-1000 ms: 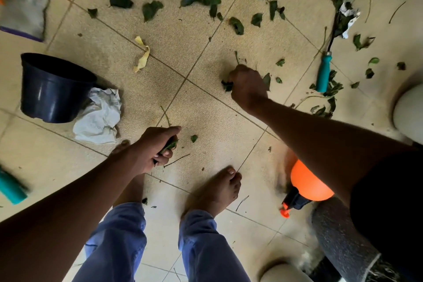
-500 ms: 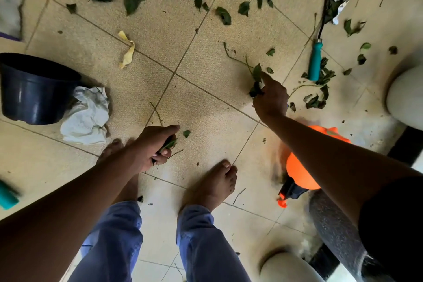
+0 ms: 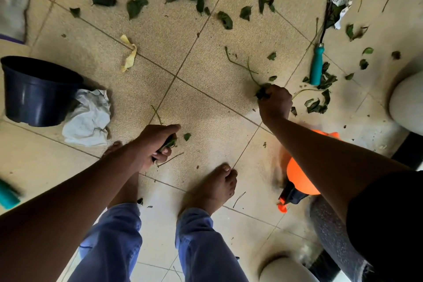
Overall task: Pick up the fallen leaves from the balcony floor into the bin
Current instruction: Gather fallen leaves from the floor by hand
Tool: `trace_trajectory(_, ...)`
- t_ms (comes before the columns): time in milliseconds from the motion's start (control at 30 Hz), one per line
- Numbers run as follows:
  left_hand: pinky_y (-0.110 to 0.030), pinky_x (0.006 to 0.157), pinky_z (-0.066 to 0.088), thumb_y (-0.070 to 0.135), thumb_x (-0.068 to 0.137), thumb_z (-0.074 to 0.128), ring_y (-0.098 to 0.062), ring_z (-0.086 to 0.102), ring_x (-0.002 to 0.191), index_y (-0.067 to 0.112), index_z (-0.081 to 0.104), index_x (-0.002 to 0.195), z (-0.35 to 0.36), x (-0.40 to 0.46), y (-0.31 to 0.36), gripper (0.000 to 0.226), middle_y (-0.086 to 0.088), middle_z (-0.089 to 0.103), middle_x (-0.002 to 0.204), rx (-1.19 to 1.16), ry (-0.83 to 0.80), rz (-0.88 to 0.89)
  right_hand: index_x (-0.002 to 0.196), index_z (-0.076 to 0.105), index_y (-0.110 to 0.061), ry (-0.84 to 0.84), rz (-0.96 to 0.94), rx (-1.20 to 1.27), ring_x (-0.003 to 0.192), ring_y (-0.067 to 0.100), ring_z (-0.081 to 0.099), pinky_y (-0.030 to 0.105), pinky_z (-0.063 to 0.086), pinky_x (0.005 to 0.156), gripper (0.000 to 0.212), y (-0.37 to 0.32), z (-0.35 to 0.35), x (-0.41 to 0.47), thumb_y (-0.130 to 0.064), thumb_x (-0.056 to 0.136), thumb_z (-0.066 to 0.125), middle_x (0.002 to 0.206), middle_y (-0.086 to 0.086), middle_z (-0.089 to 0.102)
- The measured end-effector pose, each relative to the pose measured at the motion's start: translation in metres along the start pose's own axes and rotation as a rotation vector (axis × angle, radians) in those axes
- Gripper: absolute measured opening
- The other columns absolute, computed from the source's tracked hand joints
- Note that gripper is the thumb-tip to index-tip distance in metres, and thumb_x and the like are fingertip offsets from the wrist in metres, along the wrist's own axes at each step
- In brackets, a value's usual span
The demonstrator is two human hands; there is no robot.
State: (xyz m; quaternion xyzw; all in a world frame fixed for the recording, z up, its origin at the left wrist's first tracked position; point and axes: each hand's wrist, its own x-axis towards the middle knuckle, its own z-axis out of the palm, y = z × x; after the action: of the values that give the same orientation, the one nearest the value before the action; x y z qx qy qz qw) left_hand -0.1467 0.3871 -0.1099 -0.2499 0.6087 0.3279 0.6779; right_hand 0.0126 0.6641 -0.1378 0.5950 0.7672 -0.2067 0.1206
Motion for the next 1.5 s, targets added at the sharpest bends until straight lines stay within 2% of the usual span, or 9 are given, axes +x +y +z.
trace_trajectory(200, -0.011, 0.036, 0.017, 0.034, 0.095, 0.069, -0.01, 0.031, 0.036, 0.016, 0.048, 0.068, -0.001, 0.003, 0.002, 0.039, -0.006, 0.043, 0.063, -0.013, 0.005, -0.008, 0.095, 0.079, -0.015, -0.044, 0.04, 0.056, 0.098, 0.035, 0.065, 0.027, 0.041, 0.075, 0.02, 0.004, -0.008, -0.001, -0.007, 0.081, 0.067, 0.103, 0.014, 0.071)
trace_trajectory(367, -0.012, 0.037, 0.018, 0.033, 0.094, 0.07, -0.01, 0.032, 0.037, 0.014, 0.048, 0.067, -0.001, -0.001, 0.004, 0.04, -0.006, 0.043, 0.062, -0.015, 0.004, -0.005, 0.079, 0.074, -0.014, -0.005, -0.116, 0.076, 0.1, 0.025, 0.06, 0.023, 0.032, 0.074, 0.013, -0.005, -0.015, -0.006, -0.024, 0.086, 0.078, 0.107, 0.011, 0.062)
trace_trajectory(500, -0.012, 0.037, 0.018, 0.032, 0.095, 0.069, -0.011, 0.032, 0.036, 0.013, 0.049, 0.066, -0.003, -0.003, 0.01, 0.039, -0.007, 0.045, 0.061, -0.025, 0.006, 0.01, 0.073, 0.069, -0.016, 0.006, -0.289, 0.04, 0.087, 0.02, 0.063, 0.028, 0.046, 0.071, 0.015, -0.009, -0.024, 0.0, -0.019, 0.081, 0.081, 0.103, 0.002, 0.062)
trace_trajectory(700, -0.011, 0.038, 0.017, 0.033, 0.094, 0.07, -0.012, 0.032, 0.037, 0.014, 0.048, 0.066, -0.011, -0.001, 0.014, 0.041, -0.007, 0.046, 0.06, -0.051, 0.029, 0.011, 0.076, 0.072, -0.011, 0.009, -0.531, 0.07, 0.088, 0.016, 0.067, 0.032, 0.057, 0.072, 0.008, -0.062, -0.027, 0.016, -0.013, 0.079, 0.079, 0.113, 0.0, 0.066)
trace_trajectory(833, -0.012, 0.04, 0.018, 0.033, 0.094, 0.071, -0.012, 0.032, 0.037, 0.014, 0.051, 0.068, -0.017, -0.005, 0.019, 0.037, -0.007, 0.048, 0.06, -0.057, 0.032, 0.014, 0.077, 0.074, -0.008, 0.045, -0.586, 0.01, 0.09, 0.021, 0.067, 0.025, 0.05, 0.072, 0.008, -0.113, -0.024, 0.049, -0.014, 0.081, 0.078, 0.114, 0.007, 0.065)
trace_trajectory(1000, -0.011, 0.039, 0.017, 0.032, 0.094, 0.071, -0.011, 0.031, 0.037, 0.014, 0.05, 0.066, -0.031, -0.009, 0.031, 0.039, -0.007, 0.045, 0.059, -0.092, 0.043, 0.048, 0.106, 0.072, -0.009, -0.068, -0.529, -0.135, 0.109, 0.025, 0.063, 0.018, 0.041, 0.08, 0.024, -0.15, -0.013, 0.089, -0.006, 0.082, 0.068, 0.124, 0.003, 0.063)
trace_trajectory(1200, -0.012, 0.036, 0.018, 0.032, 0.095, 0.07, -0.011, 0.031, 0.038, 0.013, 0.049, 0.068, -0.037, -0.012, 0.035, 0.039, -0.007, 0.045, 0.062, -0.171, 0.049, 0.067, 0.107, 0.067, -0.007, -0.059, -0.502, -0.269, 0.106, 0.03, 0.064, 0.036, 0.058, 0.087, 0.025, -0.171, -0.004, 0.096, 0.001, 0.083, 0.063, 0.109, 0.013, 0.068)
trace_trajectory(1400, -0.012, 0.033, 0.018, 0.033, 0.097, 0.066, -0.009, 0.033, 0.036, 0.013, 0.05, 0.07, -0.03, -0.022, 0.039, 0.037, -0.004, 0.046, 0.06, -0.31, 0.001, 0.05, 0.096, 0.077, -0.011, -0.084, -0.609, -0.22, 0.09, 0.018, 0.061, 0.022, 0.043, 0.078, 0.013, -0.195, -0.014, 0.076, -0.012, 0.085, 0.071, 0.094, 0.005, 0.069)
trace_trajectory(1500, -0.014, 0.031, 0.019, 0.034, 0.098, 0.063, -0.008, 0.036, 0.037, 0.016, 0.049, 0.068, -0.026, -0.039, 0.045, 0.038, -0.001, 0.048, 0.06, -0.496, -0.064, 0.057, 0.08, 0.079, -0.014, -0.137, -0.759, -0.043, 0.076, 0.018, 0.067, 0.027, 0.05, 0.073, 0.008, -0.21, -0.028, 0.019, -0.022, 0.08, 0.078, 0.079, 0.003, 0.074)
